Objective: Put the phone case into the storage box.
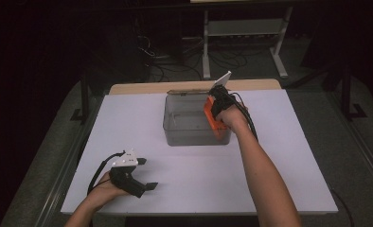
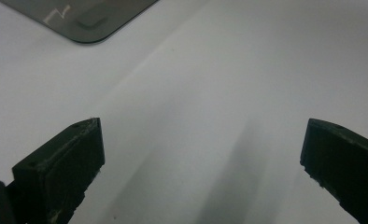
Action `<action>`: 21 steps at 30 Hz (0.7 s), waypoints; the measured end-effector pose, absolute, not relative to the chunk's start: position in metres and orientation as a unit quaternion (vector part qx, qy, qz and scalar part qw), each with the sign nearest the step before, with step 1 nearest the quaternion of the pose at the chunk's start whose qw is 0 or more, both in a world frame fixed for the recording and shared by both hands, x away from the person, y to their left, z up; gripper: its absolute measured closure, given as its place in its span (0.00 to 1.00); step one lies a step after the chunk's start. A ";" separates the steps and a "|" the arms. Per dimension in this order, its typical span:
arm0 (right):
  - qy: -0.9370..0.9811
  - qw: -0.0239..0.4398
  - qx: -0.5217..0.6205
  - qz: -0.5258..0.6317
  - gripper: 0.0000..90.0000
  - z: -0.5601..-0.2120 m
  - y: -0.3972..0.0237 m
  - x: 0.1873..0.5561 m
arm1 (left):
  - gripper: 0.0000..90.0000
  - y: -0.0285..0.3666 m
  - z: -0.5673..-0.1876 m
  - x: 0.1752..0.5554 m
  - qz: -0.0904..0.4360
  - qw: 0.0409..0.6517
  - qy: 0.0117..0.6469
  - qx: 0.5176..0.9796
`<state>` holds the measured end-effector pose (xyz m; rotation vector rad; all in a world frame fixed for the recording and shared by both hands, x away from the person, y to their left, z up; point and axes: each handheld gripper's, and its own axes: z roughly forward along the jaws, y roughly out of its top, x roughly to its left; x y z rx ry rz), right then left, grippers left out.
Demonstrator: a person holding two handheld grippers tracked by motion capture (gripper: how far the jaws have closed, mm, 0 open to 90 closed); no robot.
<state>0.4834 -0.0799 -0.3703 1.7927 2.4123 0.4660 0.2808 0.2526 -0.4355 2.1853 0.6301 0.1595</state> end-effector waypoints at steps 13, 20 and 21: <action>0.778 0.054 0.610 0.142 0.87 -0.372 -0.083 0.483 | 0.00 0.252 -0.435 0.281 0.063 0.418 0.251 0.871; 0.774 0.058 0.616 0.134 0.87 -0.373 -0.082 0.483 | 0.00 0.253 -0.435 0.281 0.063 0.418 0.251 0.871; 0.774 0.058 0.617 0.134 0.87 -0.373 -0.082 0.483 | 0.00 0.253 -0.435 0.281 0.063 0.418 0.251 0.871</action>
